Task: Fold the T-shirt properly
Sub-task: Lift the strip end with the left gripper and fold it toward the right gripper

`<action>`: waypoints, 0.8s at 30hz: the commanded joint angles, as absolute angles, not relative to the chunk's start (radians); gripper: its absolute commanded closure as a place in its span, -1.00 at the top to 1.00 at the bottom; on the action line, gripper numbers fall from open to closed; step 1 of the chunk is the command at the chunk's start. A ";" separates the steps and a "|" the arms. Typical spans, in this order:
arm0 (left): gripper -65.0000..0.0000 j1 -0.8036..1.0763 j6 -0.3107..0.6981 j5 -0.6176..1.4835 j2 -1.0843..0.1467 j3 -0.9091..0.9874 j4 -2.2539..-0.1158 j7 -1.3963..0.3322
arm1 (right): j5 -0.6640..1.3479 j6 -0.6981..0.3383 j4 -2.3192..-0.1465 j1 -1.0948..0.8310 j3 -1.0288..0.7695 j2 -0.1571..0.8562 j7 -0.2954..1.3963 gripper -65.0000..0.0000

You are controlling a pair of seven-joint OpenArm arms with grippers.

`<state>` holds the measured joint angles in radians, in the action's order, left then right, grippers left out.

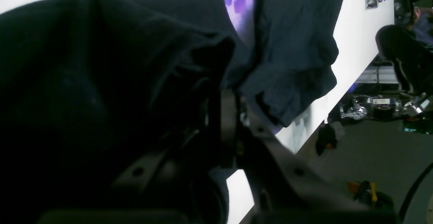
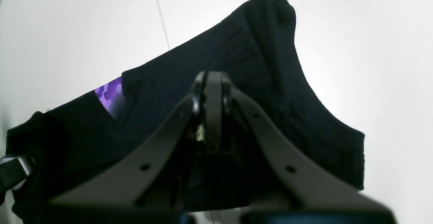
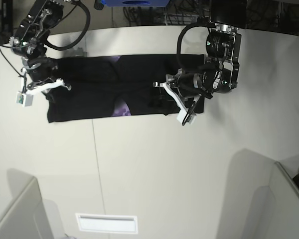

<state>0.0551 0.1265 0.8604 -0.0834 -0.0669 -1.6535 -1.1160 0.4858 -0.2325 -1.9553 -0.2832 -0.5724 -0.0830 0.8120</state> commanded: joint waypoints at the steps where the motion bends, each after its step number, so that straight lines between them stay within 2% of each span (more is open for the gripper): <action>1: -1.00 0.038 0.130 0.880 -0.079 -0.067 -1.670 -1.107 | 0.498 -0.240 -1.974 -0.277 -0.576 -0.077 0.789 -1.00; 10: -1.00 0.036 0.130 0.880 -0.079 -0.124 -1.670 -1.107 | 0.498 -0.240 -1.974 -0.271 -0.576 -0.077 0.789 -1.00; 24: -1.00 0.036 0.130 0.880 -0.070 -0.113 -1.670 -1.107 | 0.498 -0.240 -1.974 -0.271 -0.576 -0.077 0.789 -1.00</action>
